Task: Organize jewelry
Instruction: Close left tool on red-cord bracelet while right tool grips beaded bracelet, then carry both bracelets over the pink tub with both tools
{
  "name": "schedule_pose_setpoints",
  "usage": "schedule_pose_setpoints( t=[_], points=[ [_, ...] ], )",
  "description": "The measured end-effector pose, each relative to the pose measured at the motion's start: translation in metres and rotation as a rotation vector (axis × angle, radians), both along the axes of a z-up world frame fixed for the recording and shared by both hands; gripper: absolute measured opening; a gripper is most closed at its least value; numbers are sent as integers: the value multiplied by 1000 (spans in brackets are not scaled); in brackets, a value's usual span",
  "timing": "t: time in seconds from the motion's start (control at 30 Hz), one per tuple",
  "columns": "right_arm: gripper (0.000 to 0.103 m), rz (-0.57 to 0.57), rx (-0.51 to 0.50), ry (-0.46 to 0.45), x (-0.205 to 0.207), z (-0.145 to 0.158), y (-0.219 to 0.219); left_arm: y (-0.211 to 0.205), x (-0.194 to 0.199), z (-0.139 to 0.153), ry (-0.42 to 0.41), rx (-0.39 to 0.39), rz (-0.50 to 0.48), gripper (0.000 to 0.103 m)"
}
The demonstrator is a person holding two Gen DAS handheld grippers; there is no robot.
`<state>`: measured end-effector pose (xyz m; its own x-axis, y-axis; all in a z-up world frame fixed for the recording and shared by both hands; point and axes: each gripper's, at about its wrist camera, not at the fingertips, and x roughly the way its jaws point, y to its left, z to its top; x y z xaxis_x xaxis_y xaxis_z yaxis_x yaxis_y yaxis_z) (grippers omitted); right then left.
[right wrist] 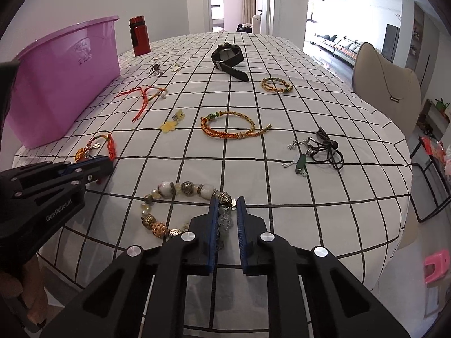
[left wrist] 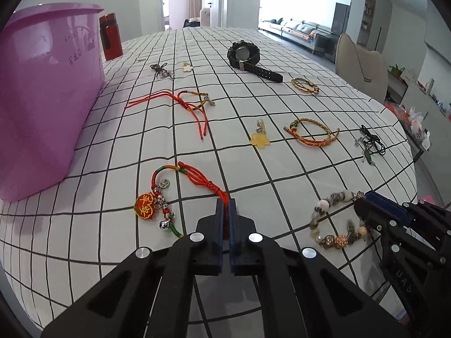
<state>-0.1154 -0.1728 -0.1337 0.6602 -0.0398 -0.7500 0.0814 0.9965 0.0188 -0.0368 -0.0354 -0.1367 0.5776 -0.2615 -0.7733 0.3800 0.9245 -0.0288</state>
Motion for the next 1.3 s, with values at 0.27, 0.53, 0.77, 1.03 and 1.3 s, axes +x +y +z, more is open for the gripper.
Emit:
schedule_pose_setpoints(
  t=[0.27,0.53,0.77,1.03,1.3],
  points=[
    [12,-3,28,-56,-8,13,-1,5,-6,10,-15,-24,14,3],
    [12,29,18,-125,-12,41,4,9,-13,39,-42,-72,23,3],
    [12,67,29,-149,-7,71,6,17,-11,70,-45,-93,71,3],
    [12,156,58,-174,9,126,9,30,-10,131,-79,-106,158,3],
    [12,262,84,-245,39,194,33,67,-3,197,-125,-141,264,3]
  ],
)
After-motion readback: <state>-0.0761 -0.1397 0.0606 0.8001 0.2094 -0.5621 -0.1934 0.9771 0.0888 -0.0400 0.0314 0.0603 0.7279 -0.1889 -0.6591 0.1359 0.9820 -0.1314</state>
